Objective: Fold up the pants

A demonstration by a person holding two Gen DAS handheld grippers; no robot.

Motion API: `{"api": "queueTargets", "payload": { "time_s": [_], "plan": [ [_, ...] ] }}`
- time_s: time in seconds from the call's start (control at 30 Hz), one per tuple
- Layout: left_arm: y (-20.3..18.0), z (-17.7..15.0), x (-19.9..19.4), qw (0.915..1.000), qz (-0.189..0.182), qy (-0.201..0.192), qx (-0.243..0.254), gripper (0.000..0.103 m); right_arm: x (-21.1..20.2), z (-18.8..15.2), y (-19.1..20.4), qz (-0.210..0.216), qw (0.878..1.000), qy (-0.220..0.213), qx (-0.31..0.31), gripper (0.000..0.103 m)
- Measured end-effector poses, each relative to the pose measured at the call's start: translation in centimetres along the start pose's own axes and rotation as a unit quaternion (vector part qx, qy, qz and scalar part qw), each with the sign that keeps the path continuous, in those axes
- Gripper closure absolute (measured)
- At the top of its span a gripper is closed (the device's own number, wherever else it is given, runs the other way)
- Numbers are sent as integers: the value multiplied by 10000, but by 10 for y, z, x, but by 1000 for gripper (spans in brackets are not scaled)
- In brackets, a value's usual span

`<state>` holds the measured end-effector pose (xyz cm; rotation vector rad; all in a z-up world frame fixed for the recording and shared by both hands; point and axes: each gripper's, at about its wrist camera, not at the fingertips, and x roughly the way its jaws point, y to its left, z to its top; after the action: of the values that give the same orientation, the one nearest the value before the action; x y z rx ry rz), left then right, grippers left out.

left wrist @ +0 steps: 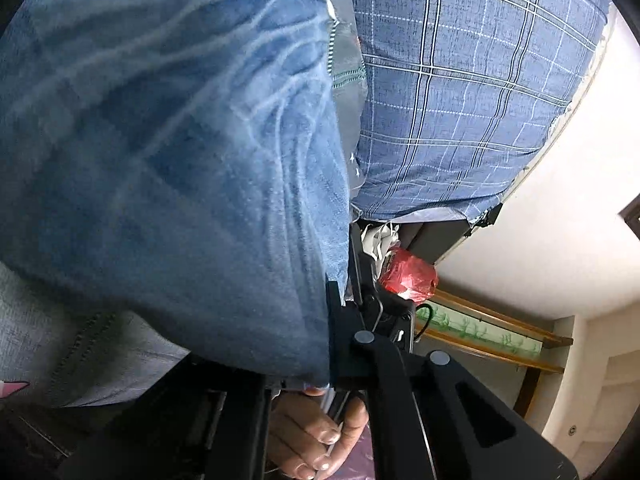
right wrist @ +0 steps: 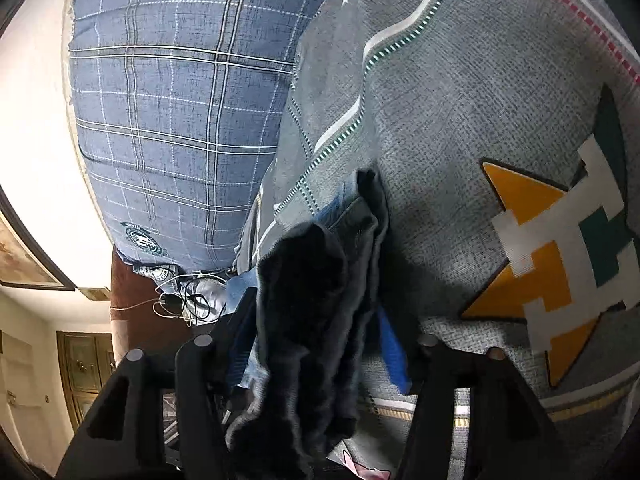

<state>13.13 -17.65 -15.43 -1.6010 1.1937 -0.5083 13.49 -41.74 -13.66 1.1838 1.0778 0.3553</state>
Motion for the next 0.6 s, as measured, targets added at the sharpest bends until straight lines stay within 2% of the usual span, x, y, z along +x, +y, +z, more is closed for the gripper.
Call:
{"api": "queueTargets", "payload": {
  "time_s": [0.1,0.27,0.4,0.5,0.6],
  "plan": [
    [2,-4,-3,10000,-7,19,53,98,-3,-1,-1,-4,10000,-26,22,81],
    [-3,-9,1,9987,332,-19,395,98,-11,-6,17,-110,9988,-239,-425,91],
    [1,-11,4,9984,434,53,362,97,-18,-13,29,-225,9965,-450,-666,92],
    [-12,-18,6,9961,645,12,606,97,-24,-18,36,-192,9951,-594,-764,93],
    [-28,-27,9,9940,706,-11,836,97,-34,-19,40,-32,9937,-747,-840,93]
  ]
}}
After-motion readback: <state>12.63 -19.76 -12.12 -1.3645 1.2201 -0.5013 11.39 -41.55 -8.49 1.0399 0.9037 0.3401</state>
